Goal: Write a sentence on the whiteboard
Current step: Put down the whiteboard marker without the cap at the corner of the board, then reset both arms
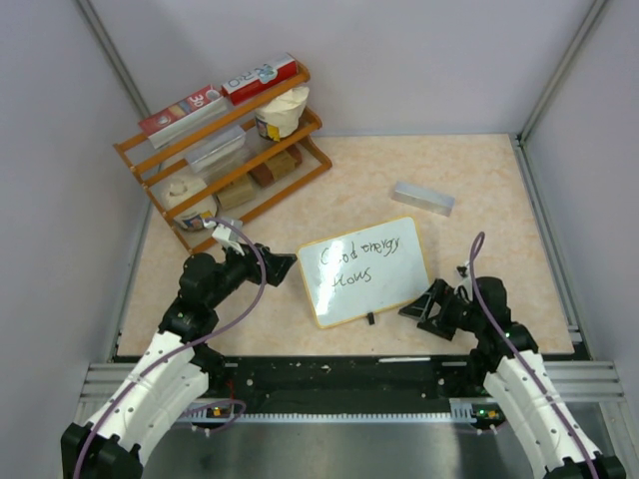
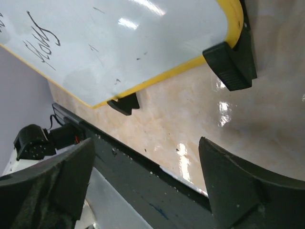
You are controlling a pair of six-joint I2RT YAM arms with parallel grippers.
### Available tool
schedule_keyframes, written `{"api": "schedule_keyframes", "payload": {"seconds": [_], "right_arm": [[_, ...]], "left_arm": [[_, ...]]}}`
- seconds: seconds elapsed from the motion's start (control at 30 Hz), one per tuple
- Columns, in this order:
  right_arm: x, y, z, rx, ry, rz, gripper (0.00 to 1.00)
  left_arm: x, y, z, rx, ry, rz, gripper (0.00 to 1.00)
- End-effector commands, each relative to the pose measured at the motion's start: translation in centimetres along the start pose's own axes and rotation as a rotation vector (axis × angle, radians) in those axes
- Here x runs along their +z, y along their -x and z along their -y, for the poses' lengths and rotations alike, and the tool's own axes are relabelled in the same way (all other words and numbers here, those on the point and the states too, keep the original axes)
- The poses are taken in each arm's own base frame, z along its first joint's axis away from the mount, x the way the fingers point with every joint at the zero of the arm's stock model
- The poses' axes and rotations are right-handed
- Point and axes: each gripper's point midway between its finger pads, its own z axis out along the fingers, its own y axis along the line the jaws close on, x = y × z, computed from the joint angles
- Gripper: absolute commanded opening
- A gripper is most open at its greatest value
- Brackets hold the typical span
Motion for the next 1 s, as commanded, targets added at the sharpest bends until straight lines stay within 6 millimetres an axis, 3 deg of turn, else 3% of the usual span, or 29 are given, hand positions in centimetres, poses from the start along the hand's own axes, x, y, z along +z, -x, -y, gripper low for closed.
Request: {"api": "schedule_keyframes", "payload": {"seconds": [0.0, 0.07, 0.3, 0.97], "right_arm": [[-1.5, 3.4, -3.5, -0.103, 0.053, 0.123, 0.93], [-1.8, 3.9, -4.0, -0.119, 0.054, 0.144, 0.98], [-2.9, 5.8, -5.8, -0.182, 0.062, 0.221, 0.99], [-3.2, 8.1, -6.6, -0.248, 0.025, 0.281, 0.99]], "left_arm": [[0.0, 2.3, 1.3, 0.021, -0.043, 0.073, 0.98], [0.0, 2.2, 1.3, 0.018, -0.046, 0.072, 0.98], [0.0, 2.1, 1.5, 0.015, -0.057, 0.071, 0.98], [0.9, 1.2, 0.8, 0.007, -0.051, 0.049, 0.98]]}}
